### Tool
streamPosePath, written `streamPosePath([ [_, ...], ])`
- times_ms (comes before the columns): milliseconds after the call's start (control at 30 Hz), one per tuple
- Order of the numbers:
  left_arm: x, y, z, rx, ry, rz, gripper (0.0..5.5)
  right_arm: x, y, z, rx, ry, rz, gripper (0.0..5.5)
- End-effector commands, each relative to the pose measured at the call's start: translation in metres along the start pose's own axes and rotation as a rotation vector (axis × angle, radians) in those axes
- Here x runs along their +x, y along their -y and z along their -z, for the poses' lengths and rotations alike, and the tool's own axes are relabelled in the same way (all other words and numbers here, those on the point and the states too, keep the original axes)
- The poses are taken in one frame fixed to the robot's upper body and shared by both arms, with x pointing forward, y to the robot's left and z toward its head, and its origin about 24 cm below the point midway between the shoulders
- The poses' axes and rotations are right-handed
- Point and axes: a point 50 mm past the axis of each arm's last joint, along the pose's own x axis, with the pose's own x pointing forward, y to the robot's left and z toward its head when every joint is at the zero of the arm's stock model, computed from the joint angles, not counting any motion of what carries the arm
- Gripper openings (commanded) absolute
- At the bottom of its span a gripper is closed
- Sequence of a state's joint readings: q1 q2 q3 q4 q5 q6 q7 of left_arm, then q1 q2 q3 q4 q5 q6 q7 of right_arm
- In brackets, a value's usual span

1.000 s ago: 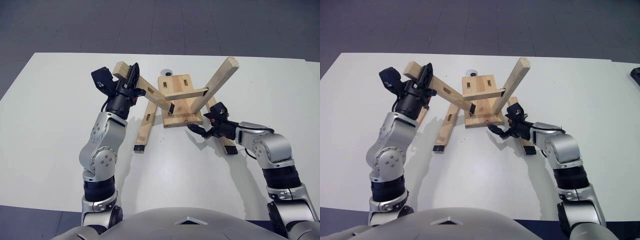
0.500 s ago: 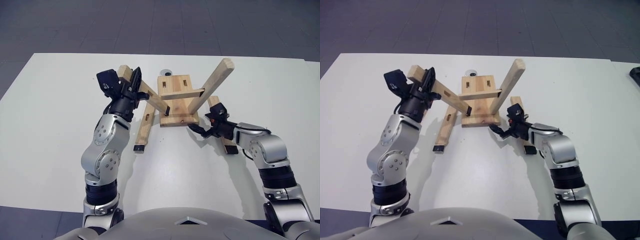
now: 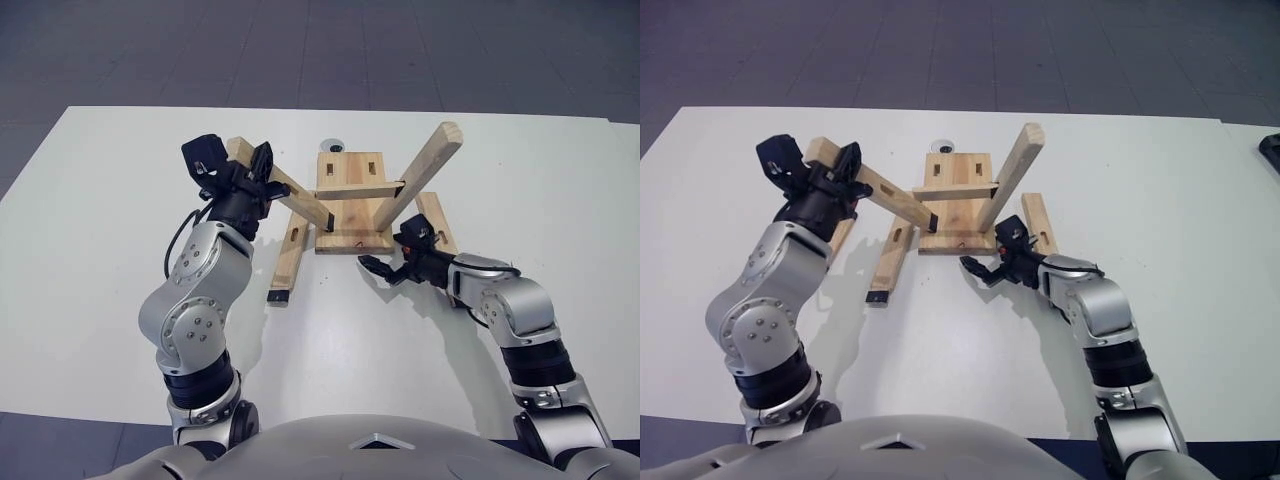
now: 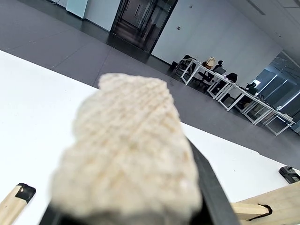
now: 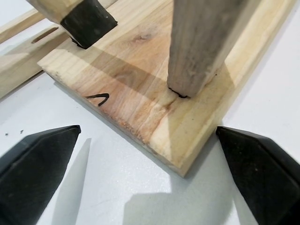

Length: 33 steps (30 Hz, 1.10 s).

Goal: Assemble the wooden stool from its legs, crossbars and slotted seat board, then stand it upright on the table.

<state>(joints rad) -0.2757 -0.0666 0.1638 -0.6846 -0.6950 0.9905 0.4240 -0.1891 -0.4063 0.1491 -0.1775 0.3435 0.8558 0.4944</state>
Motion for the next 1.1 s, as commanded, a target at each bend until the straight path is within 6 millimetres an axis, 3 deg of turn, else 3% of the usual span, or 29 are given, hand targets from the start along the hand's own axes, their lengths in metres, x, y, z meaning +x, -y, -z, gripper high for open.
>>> streamPosePath([
  [33,0.002,-0.003,0.006,0.067,-0.117,-0.048,1.05,0.003,-0.004,0.004,0.024,-0.005,0.000,5.40],
  [433,0.012,0.001,-0.001,0.205,-0.176,-0.087,1.05,0.008,-0.010,0.003,0.045,0.022,0.010,5.40],
  [733,0.017,-0.029,0.041,0.264,-0.334,-0.176,1.05,0.005,-0.007,0.001,0.034,0.051,0.023,5.40],
  [833,0.016,-0.030,0.051,0.343,-0.357,-0.144,1.05,0.002,-0.004,-0.002,0.040,0.078,0.034,5.40],
  [1000,0.011,-0.028,0.070,0.486,-0.420,-0.071,1.12,-0.016,0.010,-0.017,0.043,0.198,0.049,5.40],
  [1100,0.011,-0.028,0.074,0.522,-0.448,-0.058,1.11,-0.035,0.016,-0.038,0.038,0.337,0.025,5.40],
])
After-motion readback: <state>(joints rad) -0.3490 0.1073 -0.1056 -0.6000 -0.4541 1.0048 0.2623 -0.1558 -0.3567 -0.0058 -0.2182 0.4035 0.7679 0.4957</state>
